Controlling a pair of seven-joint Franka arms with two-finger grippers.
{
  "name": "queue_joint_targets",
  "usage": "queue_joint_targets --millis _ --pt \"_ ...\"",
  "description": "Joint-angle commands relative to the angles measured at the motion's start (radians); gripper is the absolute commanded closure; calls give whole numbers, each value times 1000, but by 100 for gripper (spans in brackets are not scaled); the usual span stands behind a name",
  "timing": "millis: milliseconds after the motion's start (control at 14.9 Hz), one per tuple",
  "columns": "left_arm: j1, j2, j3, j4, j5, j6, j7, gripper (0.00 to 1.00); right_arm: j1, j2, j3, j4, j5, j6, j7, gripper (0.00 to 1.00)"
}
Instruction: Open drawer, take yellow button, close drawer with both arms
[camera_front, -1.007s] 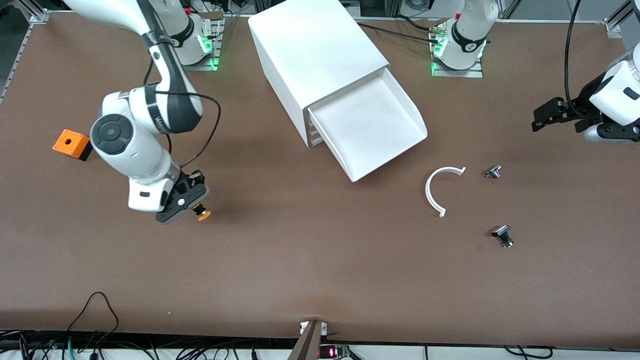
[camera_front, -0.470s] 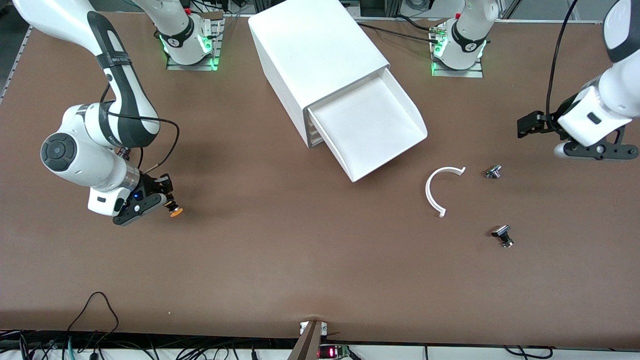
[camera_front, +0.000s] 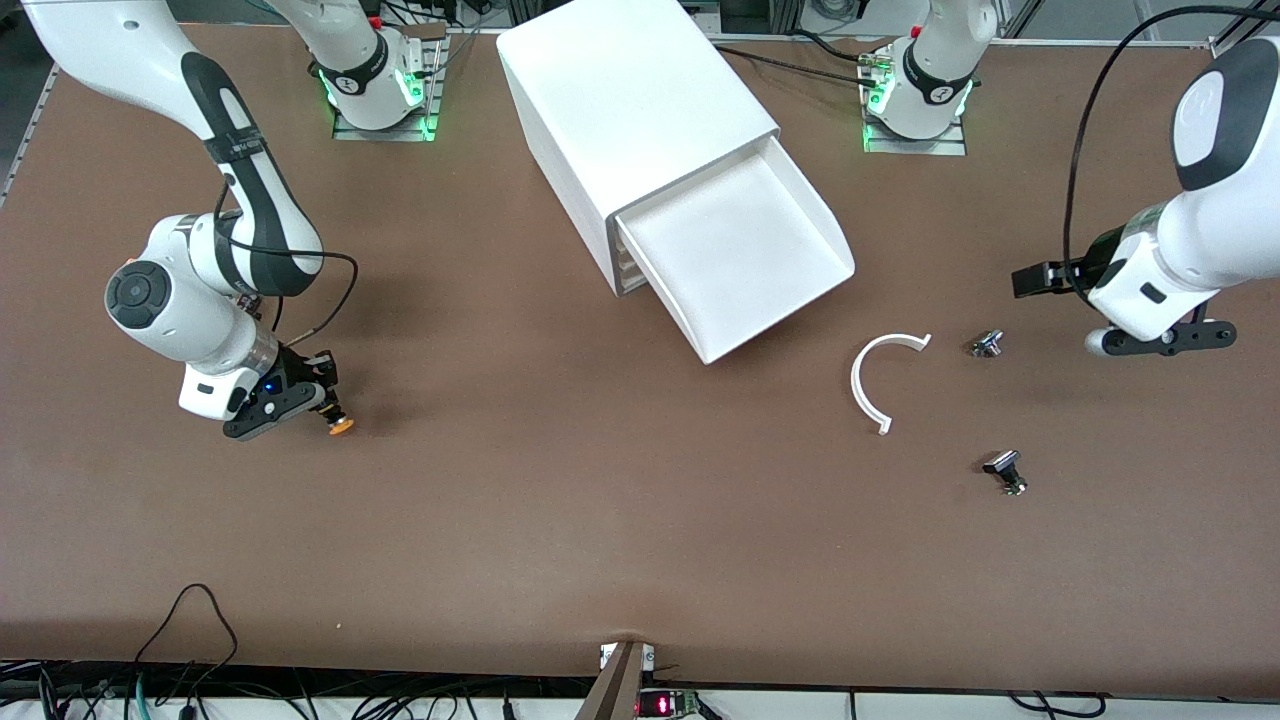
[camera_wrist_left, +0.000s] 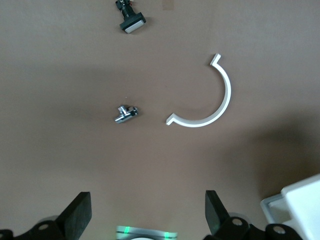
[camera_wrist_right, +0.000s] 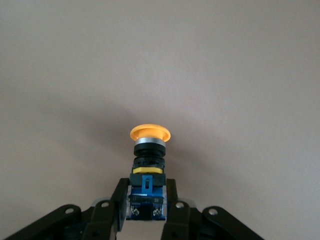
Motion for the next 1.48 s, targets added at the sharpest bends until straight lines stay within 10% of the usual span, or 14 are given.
queue_joint_targets --millis 0,403,604,1410 --pt "-36 12 -4 -66 -22 101 -141 0 -69 -8 24 -67 -13 64 -69 82" --pt "-59 14 -117 -252 -46 354 -446 0 -109 -15 24 -143 -13 98 -111 73" --pt "-91 33 -157 -326 -46 503 -590 0 -117 -14 23 -137 -2 86 -94 0" --pt "-175 57 -326 -448 -88 669 -968 0 -110 -73 82 86 42 -222 141 0"
